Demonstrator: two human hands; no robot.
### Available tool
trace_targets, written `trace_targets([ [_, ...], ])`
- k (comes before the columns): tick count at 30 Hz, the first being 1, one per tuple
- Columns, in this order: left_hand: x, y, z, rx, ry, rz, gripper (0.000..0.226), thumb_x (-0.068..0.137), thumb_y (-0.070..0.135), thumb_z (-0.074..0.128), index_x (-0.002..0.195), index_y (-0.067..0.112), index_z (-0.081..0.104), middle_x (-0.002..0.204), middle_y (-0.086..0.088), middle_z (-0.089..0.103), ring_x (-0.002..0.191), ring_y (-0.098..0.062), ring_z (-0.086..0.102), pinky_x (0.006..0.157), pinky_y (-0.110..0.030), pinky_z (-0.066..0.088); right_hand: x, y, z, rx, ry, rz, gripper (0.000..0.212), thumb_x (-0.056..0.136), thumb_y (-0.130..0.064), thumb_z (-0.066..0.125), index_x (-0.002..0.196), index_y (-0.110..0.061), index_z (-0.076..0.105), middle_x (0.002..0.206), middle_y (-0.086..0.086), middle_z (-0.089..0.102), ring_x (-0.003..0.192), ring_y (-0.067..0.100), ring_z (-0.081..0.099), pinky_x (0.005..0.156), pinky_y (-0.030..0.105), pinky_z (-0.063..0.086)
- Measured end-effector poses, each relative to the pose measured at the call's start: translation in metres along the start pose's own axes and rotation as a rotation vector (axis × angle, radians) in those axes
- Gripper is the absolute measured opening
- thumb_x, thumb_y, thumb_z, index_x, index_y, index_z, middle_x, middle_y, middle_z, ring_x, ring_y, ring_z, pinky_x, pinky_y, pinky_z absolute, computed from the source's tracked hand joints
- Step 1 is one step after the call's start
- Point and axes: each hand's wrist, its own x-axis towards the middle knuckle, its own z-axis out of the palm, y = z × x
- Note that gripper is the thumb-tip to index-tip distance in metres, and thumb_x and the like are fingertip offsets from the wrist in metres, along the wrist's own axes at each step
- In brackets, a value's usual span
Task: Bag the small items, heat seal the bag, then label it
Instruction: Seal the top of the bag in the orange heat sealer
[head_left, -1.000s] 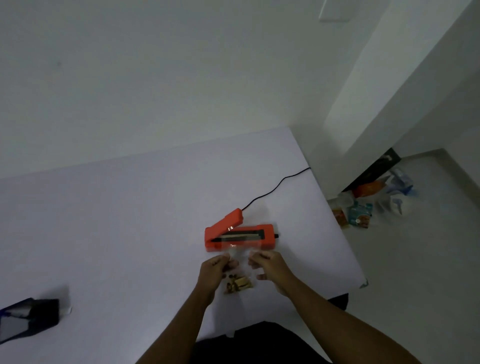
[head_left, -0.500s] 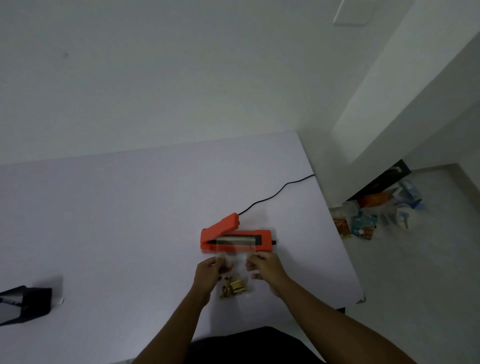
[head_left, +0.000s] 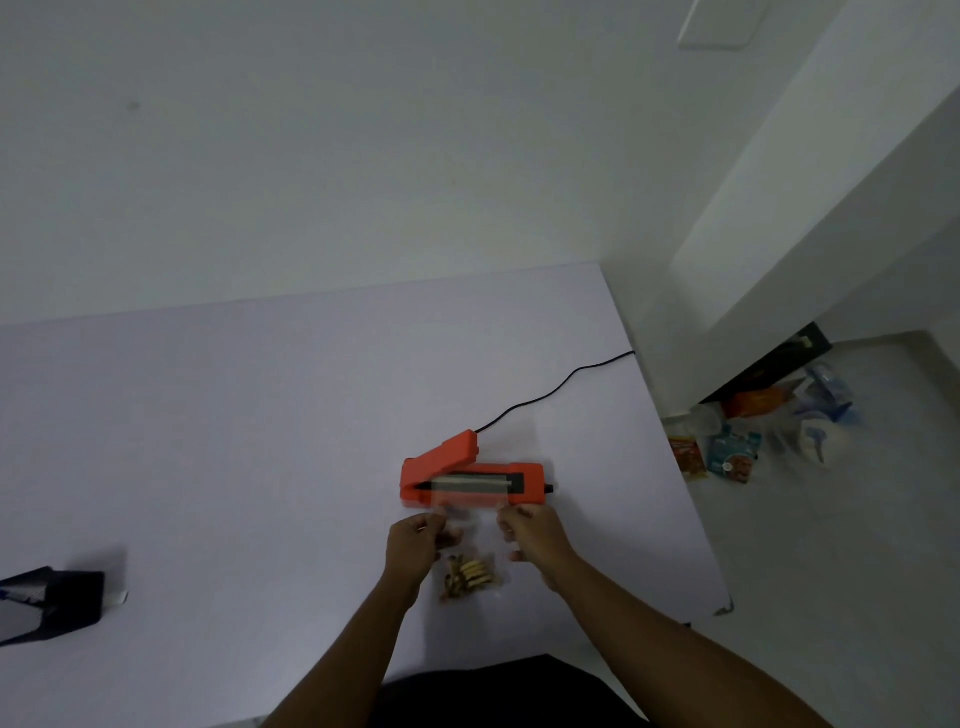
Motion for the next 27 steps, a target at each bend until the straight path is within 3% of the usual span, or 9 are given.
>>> trace_targets([
  [4,0.001,0.001,-0.001,0.026,0.022,0.005,0.026,0.097,0.02,0.056,0.078,0.013,0.072,0.078,-0.01,0.077,0.074,-0.021,0.075,0.061,-0.028,0.053,0.001,-0.008,-0.003,-0.265,0.224,-0.184,0.041,0.093,-0.036,0.06,0.059,-0.015,0.05,0.055,-0.001,0.048,0.049,0.011,0.045,0.045,0.02,0.032],
  [7,0.004,0.001,-0.002,0.054,0.018,0.005,0.026,0.097,0.02,0.057,0.079,0.009,0.073,0.076,-0.01,0.077,0.07,-0.02,0.075,0.058,-0.025,0.052,-0.003,-0.024,-0.007,-0.301,0.295,-0.312,0.047,0.095,-0.034,0.057,0.054,-0.017,0.04,0.051,-0.004,0.041,0.046,0.009,0.038,0.04,0.017,0.028],
  [12,0.006,0.004,-0.003,0.078,0.017,0.004,0.024,0.096,0.016,0.057,0.081,0.007,0.073,0.076,-0.008,0.077,0.067,-0.016,0.075,0.053,-0.019,0.051,-0.014,-0.066,-0.011,-0.168,0.277,-0.469,0.049,0.094,-0.033,0.059,0.053,-0.018,0.039,0.049,-0.004,0.039,0.043,0.004,0.036,0.044,0.014,0.03],
  [16,0.009,0.003,-0.002,0.077,0.021,-0.009,0.023,0.097,0.017,0.056,0.082,0.009,0.073,0.077,-0.007,0.077,0.069,-0.017,0.075,0.059,-0.023,0.052,-0.034,-0.101,-0.012,-0.071,0.21,-0.587,0.052,0.092,-0.041,0.061,0.059,-0.001,0.05,0.053,0.011,0.048,0.049,0.009,0.041,0.049,0.018,0.034],
  [20,0.011,0.0,-0.001,0.072,0.026,-0.01,0.025,0.097,0.019,0.056,0.082,0.008,0.073,0.075,-0.007,0.077,0.069,-0.018,0.075,0.061,-0.026,0.052,-0.051,-0.127,-0.009,-0.083,0.084,-0.673,0.046,0.085,-0.042,0.069,0.058,-0.011,0.05,0.05,-0.007,0.045,0.048,0.005,0.039,0.051,0.019,0.037],
  [27,0.014,-0.002,-0.001,0.072,0.027,-0.016,0.025,0.097,0.017,0.056,0.08,0.007,0.073,0.072,-0.007,0.077,0.068,-0.02,0.075,0.059,-0.028,0.051,-0.046,-0.126,0.0,-0.183,0.073,-0.653,0.036,0.08,-0.036,0.076,0.061,-0.014,0.055,0.054,-0.004,0.05,0.048,0.006,0.041,0.05,0.02,0.039],
])
